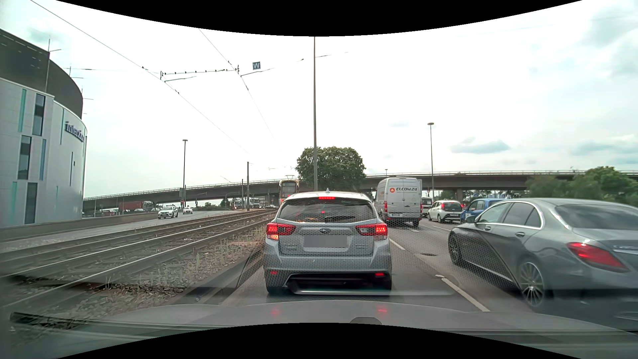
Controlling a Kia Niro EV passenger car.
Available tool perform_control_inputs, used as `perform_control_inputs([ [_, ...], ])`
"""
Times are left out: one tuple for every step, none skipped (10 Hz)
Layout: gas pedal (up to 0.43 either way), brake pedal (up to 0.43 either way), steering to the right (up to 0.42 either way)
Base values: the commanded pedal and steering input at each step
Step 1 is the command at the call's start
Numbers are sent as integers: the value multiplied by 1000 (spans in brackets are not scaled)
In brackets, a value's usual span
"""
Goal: Follow the waypoints while adhering to traffic rules and regulations
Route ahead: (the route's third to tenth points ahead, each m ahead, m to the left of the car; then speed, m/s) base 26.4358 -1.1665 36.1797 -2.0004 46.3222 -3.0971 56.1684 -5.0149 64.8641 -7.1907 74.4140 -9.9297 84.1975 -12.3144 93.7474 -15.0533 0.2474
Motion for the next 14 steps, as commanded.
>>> perform_control_inputs([
  [0,140,-7],
  [0,128,-8],
  [0,110,-8],
  [0,104,-8],
  [0,79,-8],
  [0,67,-7],
  [0,43,-8],
  [0,37,-8],
  [0,37,-8],
  [0,43,-7],
  [0,37,-7],
  [0,43,-8],
  [0,37,-8],
  [0,37,-8],
])
